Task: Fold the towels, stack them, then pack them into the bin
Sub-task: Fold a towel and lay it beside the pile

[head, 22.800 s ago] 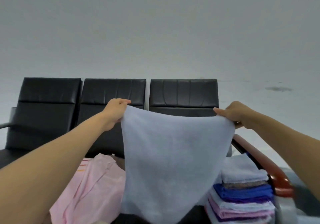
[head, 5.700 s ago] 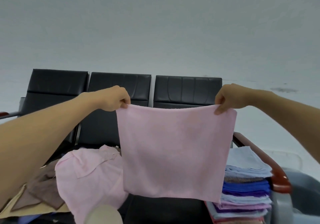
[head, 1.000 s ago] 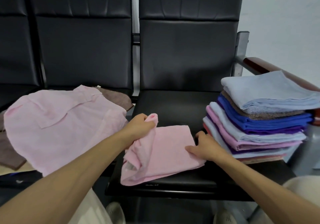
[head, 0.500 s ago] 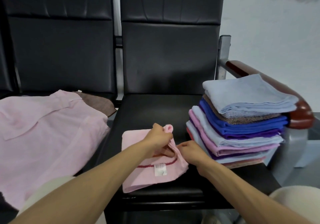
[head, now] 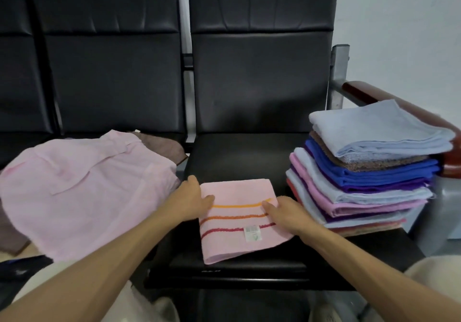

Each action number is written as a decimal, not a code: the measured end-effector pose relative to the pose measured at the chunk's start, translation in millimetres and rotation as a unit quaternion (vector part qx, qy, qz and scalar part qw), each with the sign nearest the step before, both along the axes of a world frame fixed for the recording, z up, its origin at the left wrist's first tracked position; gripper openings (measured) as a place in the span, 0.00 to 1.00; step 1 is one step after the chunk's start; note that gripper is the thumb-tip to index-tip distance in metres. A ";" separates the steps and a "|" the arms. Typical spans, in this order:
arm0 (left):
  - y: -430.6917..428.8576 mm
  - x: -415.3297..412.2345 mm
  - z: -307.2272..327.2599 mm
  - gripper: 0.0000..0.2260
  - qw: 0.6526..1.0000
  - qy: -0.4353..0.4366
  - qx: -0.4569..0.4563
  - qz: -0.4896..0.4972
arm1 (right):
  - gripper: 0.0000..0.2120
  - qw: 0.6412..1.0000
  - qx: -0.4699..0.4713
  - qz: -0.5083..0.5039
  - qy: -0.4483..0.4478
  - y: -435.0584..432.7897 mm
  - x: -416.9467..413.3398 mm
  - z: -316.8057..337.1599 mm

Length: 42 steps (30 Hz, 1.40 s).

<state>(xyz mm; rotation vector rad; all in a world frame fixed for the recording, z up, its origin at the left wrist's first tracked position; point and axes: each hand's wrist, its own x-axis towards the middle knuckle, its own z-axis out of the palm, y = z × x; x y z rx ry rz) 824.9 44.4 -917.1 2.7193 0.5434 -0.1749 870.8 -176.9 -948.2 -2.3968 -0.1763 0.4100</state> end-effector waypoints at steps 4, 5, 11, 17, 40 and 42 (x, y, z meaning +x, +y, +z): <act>9.4 -8.2 -12.5 0.32 0.997 0.065 -0.040 0.011 | 0.18 1.000 -0.030 -0.007 -0.001 8.6 2.5 -1.9; 9.0 -9.4 -13.5 0.30 0.997 0.055 -0.048 0.009 | 0.17 0.999 -0.029 -0.011 0.010 10.4 1.7 0.1; -2.2 -11.8 -6.1 0.10 0.986 -0.042 -0.163 -0.003 | 0.16 0.999 0.035 -0.016 0.019 11.5 -2.5 1.4; -5.9 -12.5 -0.8 0.09 0.904 -0.117 -0.402 0.081 | 0.14 0.933 0.334 -0.019 0.132 8.4 -10.8 9.7; -35.2 -12.4 132.7 0.23 0.894 -0.204 -0.385 -0.104 | 0.25 0.967 0.042 0.148 -0.203 -44.8 -6.8 191.7; -59.3 5.2 155.1 0.22 0.889 -0.213 -0.383 -0.134 | 0.23 0.967 0.068 0.117 -0.215 -70.8 6.8 214.9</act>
